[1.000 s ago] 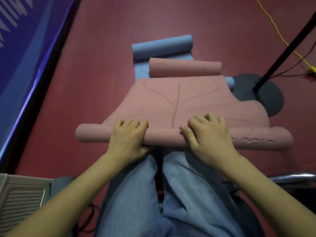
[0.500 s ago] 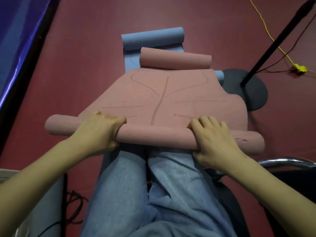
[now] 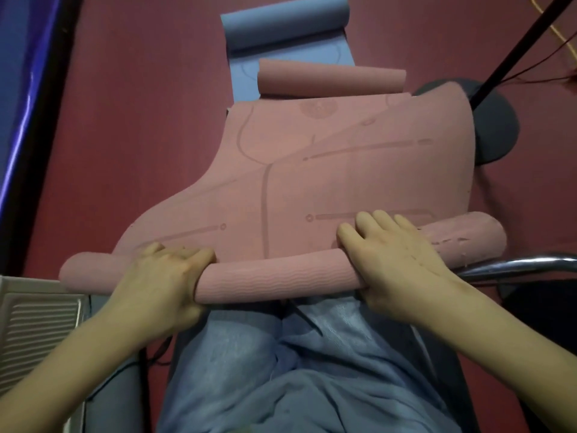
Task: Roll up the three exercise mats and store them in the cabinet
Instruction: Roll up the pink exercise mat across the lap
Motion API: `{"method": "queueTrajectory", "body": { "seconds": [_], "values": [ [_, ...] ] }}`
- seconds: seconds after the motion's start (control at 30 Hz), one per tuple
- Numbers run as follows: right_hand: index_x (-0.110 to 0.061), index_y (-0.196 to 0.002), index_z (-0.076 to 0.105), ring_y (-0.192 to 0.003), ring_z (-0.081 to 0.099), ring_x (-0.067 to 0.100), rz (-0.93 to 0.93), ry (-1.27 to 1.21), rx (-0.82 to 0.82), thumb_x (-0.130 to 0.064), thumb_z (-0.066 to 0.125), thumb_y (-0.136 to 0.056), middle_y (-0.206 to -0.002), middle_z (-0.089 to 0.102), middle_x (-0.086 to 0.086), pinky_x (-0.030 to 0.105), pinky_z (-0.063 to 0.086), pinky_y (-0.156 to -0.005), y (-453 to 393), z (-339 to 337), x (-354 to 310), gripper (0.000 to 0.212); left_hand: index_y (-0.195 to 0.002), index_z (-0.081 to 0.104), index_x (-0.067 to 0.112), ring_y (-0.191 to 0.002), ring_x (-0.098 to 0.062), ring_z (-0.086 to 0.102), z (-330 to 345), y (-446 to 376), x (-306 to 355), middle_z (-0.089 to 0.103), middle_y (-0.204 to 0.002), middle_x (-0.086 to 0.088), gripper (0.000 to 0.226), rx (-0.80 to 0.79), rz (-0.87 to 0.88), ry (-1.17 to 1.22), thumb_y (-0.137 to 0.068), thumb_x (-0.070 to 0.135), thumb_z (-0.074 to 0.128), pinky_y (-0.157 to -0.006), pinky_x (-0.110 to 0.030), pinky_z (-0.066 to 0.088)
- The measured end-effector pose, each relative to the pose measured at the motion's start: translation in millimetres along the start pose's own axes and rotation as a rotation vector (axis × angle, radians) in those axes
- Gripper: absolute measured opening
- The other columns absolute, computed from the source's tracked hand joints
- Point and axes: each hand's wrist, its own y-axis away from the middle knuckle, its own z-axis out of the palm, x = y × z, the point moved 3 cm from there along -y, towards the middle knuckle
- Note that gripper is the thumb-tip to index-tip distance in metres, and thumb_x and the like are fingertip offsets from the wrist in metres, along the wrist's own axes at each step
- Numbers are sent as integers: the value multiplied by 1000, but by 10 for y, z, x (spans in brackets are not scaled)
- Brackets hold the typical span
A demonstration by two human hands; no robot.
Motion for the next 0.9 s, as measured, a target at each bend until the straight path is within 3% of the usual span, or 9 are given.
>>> {"method": "queueTrajectory", "body": {
  "seconds": [0.2, 0.27, 0.37, 0.43, 0.5, 0.57, 0.67, 0.77, 0.9],
  "values": [
    [-30, -115, 44, -107, 52, 20, -77, -114, -251, -33, 69, -66, -109, 47, -5, 32, 33, -80, -178, -193, 6, 55, -84, 59, 20, -78, -25, 43, 53, 5, 18, 45, -85, 2, 34, 93, -98, 16, -53, 28, 69, -61, -40, 41],
    [-30, -115, 47, -108, 55, 20, -76, -140, -316, -33, 67, -67, -109, 50, -6, 32, 41, -86, -240, -232, 22, 52, -102, 62, 17, -81, -24, 34, 21, 36, 95, 37, -91, -3, 55, 154, -170, 14, -49, 17, 76, -63, -39, 36],
    [-30, -115, 51, -106, 59, 21, -72, -174, -417, -32, 65, -69, -110, 55, -6, 33, 49, -88, -318, -275, 57, 49, -136, 50, 9, -81, -34, 41, 42, 113, 285, 43, -97, -15, 91, 267, -200, 4, -48, 6, 73, -68, -47, 39],
    [-30, -115, 52, -106, 61, 22, -68, -201, -467, -30, 63, -69, -109, 58, -6, 34, 52, -87, -366, -307, 72, 46, -142, 45, 3, -94, -41, 50, 124, 195, 459, 51, -112, -22, 83, 345, -175, 45, -61, 7, 62, -85, -56, 42],
    [-29, -115, 53, -107, 61, 23, -71, -203, -485, -30, 61, -71, -111, 59, -5, 33, 51, -85, -401, -323, 68, 44, -141, 46, -3, -113, -47, 52, 254, 250, 630, 52, -128, -25, 76, 348, -168, 67, -69, 16, 59, -108, -64, 34],
    [-30, -115, 52, -109, 59, 22, -77, -182, -466, -32, 61, -72, -112, 58, -6, 31, 47, -85, -409, -322, 38, 45, -141, 46, -5, -123, -49, 48, 380, 252, 730, 50, -133, -26, 81, 317, -205, 57, -69, 25, 68, -116, -68, 24],
    [-32, -114, 51, -108, 56, 19, -49, -137, -375, -36, 61, -66, -110, 55, -9, 30, 41, -83, -351, -293, 0, 49, -138, 47, 0, -118, -46, 50, 424, 146, 693, 52, -129, -23, 79, 327, -236, 54, -71, 37, 67, -114, -66, 25],
    [-30, -109, 50, -104, 51, 20, -40, -79, -251, -37, 51, -56, -106, 50, -8, 32, 42, -83, -242, -263, 1, 54, -131, 54, 4, -108, -41, 54, 361, 36, 609, 57, -119, -18, 74, 329, -188, 28, -70, 44, 69, -107, -62, 34],
    [-18, -103, 49, -86, 45, 26, -73, -84, -5, -23, 59, -43, -99, 44, 2, 38, 43, -67, -185, -275, -62, 61, -124, 57, 8, -93, -34, 53, 220, -91, 503, 58, -104, -11, 71, 249, -126, -36, -69, 53, 65, -88, -52, 42]
  ]
}}
